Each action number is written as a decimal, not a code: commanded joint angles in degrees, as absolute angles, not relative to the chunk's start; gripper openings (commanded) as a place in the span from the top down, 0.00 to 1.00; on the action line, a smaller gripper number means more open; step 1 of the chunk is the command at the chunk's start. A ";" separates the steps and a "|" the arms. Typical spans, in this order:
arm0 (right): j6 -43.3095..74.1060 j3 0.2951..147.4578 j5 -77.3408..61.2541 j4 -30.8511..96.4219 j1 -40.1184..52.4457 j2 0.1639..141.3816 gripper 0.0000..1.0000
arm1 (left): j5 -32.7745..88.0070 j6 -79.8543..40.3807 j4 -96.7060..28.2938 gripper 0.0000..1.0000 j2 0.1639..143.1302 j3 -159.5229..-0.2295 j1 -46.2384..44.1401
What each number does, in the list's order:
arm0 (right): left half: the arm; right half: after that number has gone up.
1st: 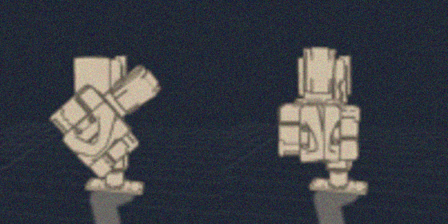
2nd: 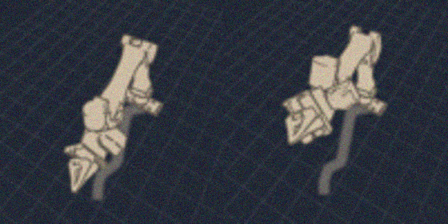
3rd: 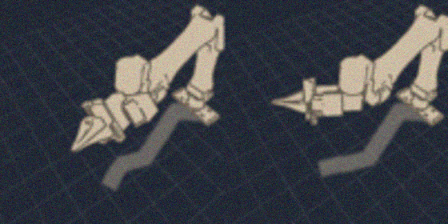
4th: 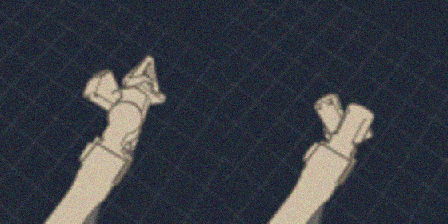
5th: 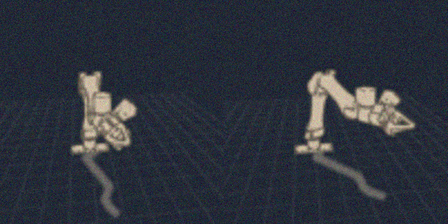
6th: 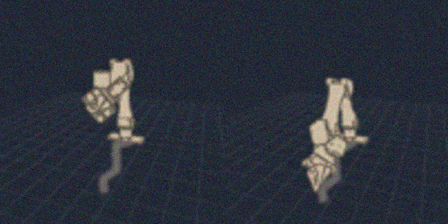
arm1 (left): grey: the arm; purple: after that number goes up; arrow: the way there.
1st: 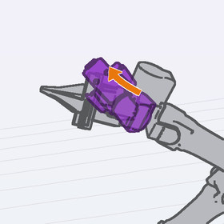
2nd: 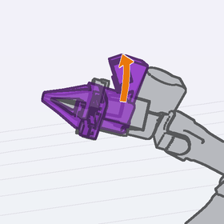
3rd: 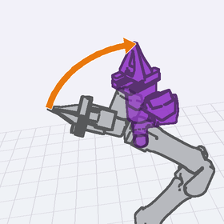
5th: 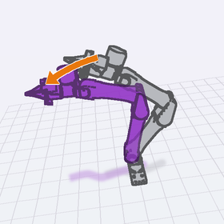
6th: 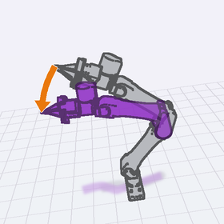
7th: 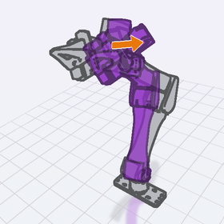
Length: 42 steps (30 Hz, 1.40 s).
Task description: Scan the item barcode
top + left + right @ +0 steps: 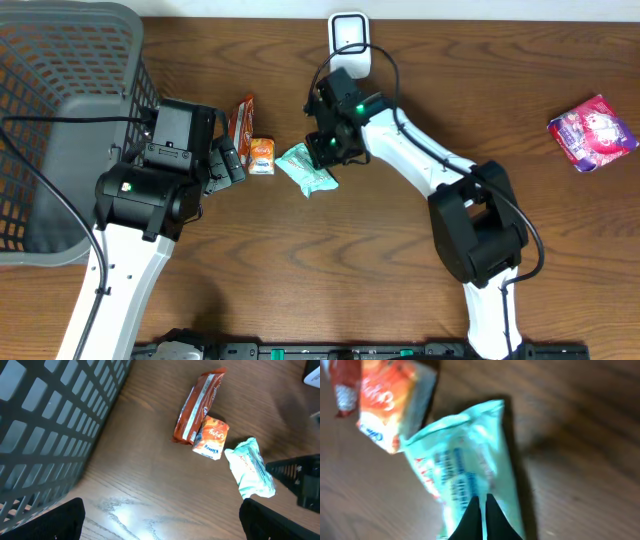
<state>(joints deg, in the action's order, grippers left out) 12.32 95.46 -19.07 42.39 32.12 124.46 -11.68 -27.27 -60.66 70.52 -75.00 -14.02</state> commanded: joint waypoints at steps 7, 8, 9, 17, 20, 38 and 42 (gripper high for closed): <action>13.67 93.54 -11.90 42.96 37.12 125.99 0.99 | -11.38 -28.21 -60.84 0.02 70.63 -75.24 -13.78; 13.69 93.10 -11.90 42.68 37.30 126.52 0.99 | -11.35 -28.21 -60.84 0.02 70.63 -75.24 -13.78; 13.69 92.92 -11.90 42.68 37.45 126.74 0.99 | -11.35 -28.21 -60.84 0.02 70.63 -75.24 -13.78; 16.21 96.33 -11.90 45.36 36.01 125.69 0.97 | -11.38 -28.21 -60.84 0.02 70.63 -75.24 -13.78; 16.27 99.04 -11.97 48.71 34.68 123.74 0.80 | -11.38 -28.21 -60.84 0.02 70.63 -75.24 -13.78; 18.44 97.01 -24.34 49.06 34.37 122.13 0.99 | -11.38 -28.21 -60.84 0.02 70.63 -75.24 -13.78; 19.70 98.43 -24.34 48.56 33.78 121.27 0.99 | -11.35 -28.21 -60.84 0.02 70.63 -75.24 -13.78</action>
